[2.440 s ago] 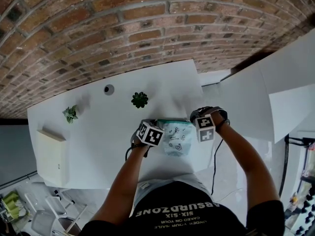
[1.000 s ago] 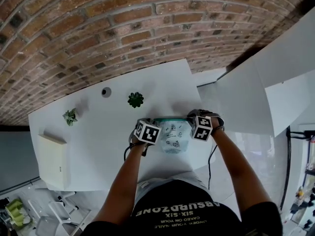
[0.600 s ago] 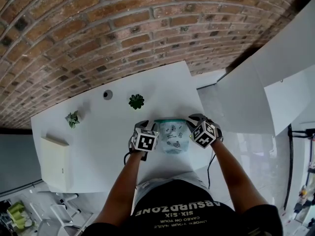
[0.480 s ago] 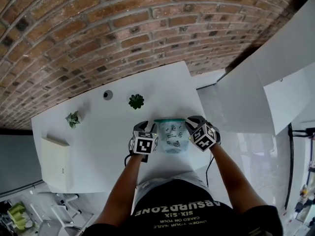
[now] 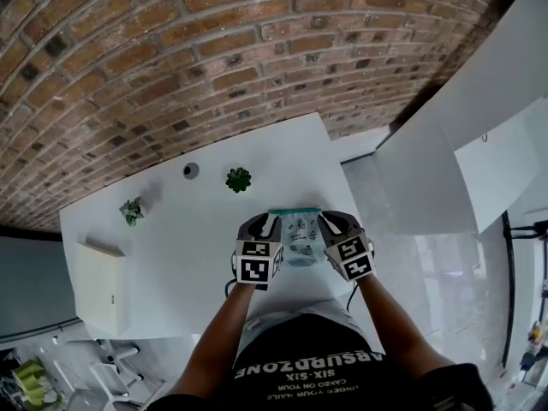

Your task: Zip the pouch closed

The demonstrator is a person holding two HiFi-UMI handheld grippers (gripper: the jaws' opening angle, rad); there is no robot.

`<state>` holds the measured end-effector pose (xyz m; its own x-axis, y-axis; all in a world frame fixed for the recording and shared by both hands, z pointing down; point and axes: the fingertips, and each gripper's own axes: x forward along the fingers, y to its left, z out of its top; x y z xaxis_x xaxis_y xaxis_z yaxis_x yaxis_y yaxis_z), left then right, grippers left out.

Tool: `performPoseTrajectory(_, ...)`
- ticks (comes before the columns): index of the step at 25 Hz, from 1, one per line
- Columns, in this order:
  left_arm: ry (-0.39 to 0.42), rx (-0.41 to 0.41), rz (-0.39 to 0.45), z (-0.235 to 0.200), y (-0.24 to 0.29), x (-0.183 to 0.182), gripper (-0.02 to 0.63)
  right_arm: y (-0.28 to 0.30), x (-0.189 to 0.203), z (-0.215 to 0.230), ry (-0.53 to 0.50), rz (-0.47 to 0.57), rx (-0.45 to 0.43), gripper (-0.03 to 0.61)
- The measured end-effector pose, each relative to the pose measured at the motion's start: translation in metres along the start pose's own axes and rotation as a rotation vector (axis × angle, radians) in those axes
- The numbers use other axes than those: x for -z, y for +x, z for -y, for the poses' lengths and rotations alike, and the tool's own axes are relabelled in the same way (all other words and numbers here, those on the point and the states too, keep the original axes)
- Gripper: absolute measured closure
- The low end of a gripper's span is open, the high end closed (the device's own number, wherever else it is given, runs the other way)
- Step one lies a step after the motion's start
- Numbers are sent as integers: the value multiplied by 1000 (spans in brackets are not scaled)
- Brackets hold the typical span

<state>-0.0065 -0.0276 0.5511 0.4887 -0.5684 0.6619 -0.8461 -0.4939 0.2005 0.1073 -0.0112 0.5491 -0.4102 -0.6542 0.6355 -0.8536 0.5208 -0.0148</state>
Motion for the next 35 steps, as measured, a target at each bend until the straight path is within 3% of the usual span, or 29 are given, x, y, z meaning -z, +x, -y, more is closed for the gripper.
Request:
performPoseTrajectory(6, 8, 6, 70, 18, -20, -12, 583, -27, -31, -18, 51, 111, 23, 575)
performPoseTrajectory(11, 6, 38, 92, 35, -32, -16, 606, -40, -42, -31, 129, 129, 15, 580)
performPoseTrajectory(25, -5, 111, 146, 58, -49, -25, 607, -58, -48, -47, 174, 137, 12, 580)
performPoseTrajectory(35, -10, 112, 139, 60, -52, -19, 607, -56, -45, -59, 179, 127, -37, 580)
